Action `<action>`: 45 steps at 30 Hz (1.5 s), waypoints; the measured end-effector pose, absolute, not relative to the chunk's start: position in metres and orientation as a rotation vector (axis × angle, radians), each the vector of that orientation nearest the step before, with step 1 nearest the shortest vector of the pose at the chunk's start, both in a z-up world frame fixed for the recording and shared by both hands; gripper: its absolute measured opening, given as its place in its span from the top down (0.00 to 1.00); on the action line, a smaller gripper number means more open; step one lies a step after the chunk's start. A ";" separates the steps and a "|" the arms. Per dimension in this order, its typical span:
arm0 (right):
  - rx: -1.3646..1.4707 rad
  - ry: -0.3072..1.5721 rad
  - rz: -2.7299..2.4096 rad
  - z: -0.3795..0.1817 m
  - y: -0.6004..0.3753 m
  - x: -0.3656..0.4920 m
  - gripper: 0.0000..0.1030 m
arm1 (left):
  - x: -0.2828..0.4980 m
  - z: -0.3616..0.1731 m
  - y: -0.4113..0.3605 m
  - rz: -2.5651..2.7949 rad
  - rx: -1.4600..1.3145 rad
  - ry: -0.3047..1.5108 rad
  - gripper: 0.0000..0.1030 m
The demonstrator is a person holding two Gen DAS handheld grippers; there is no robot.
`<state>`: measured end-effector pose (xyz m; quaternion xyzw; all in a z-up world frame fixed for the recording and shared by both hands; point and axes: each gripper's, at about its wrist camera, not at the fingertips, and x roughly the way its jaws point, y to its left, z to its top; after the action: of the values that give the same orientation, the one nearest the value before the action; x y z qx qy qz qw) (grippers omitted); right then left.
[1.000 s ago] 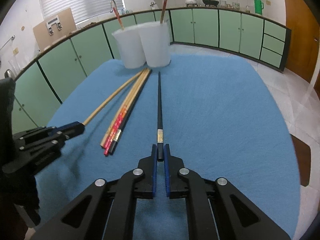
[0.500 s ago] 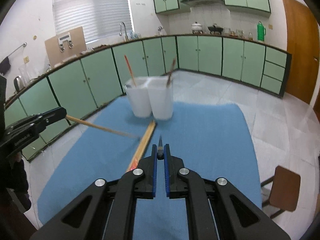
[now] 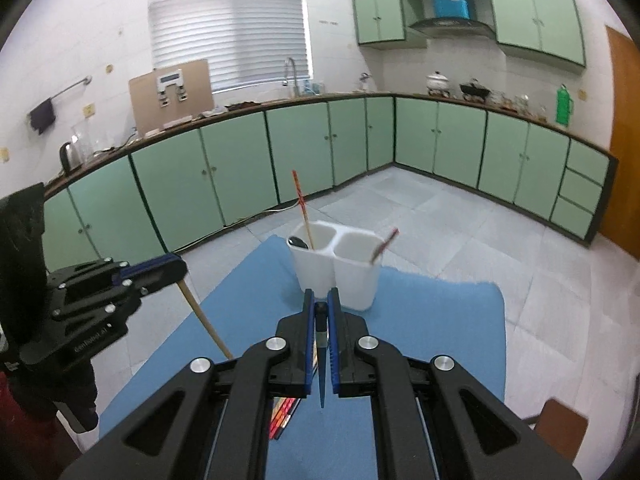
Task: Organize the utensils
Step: 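Grasp a wooden chopstick with the left tool while the right tool grasps a black chopstick, then lift both chopsticks over the white holder and release them inside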
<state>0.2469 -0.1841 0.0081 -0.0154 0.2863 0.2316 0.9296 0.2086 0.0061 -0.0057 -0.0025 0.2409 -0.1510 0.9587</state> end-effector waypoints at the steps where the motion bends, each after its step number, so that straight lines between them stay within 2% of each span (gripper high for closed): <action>1: -0.035 0.583 0.481 0.013 -0.183 0.248 0.94 | 0.209 -0.004 0.006 -0.311 -0.008 0.486 0.94; 14: -0.029 0.426 0.491 0.100 -0.177 0.306 0.94 | 0.263 0.081 0.003 -0.291 0.011 0.285 0.94; 20: -0.019 0.400 0.447 0.113 -0.173 0.349 0.94 | 0.316 0.107 -0.006 -0.249 0.021 0.208 0.95; 25: -0.011 0.419 0.422 0.098 -0.168 0.386 0.94 | 0.358 0.096 -0.011 -0.235 -0.004 0.215 0.95; 37: -0.005 0.518 0.404 0.040 -0.159 0.436 0.94 | 0.413 0.030 -0.008 -0.233 -0.018 0.361 0.93; 38: -0.005 0.525 0.398 0.039 -0.159 0.437 0.92 | 0.415 0.026 -0.005 -0.228 -0.025 0.377 0.93; 40: -0.012 0.518 0.371 0.036 -0.164 0.433 0.80 | 0.416 0.022 0.003 -0.226 -0.037 0.394 0.92; 41: -0.013 0.510 0.356 0.036 -0.169 0.430 0.69 | 0.414 0.020 0.006 -0.216 -0.034 0.399 0.88; 44: -0.011 0.491 0.315 0.039 -0.183 0.418 0.61 | 0.402 0.019 0.013 -0.205 -0.034 0.395 0.74; 45: -0.013 0.483 0.298 0.039 -0.189 0.411 0.55 | 0.396 0.020 0.016 -0.199 -0.035 0.394 0.73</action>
<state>0.4106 -0.1887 0.0393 -0.0066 0.2383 0.1472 0.9600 0.3956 0.0164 0.0195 -0.0173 0.1953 -0.0987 0.9756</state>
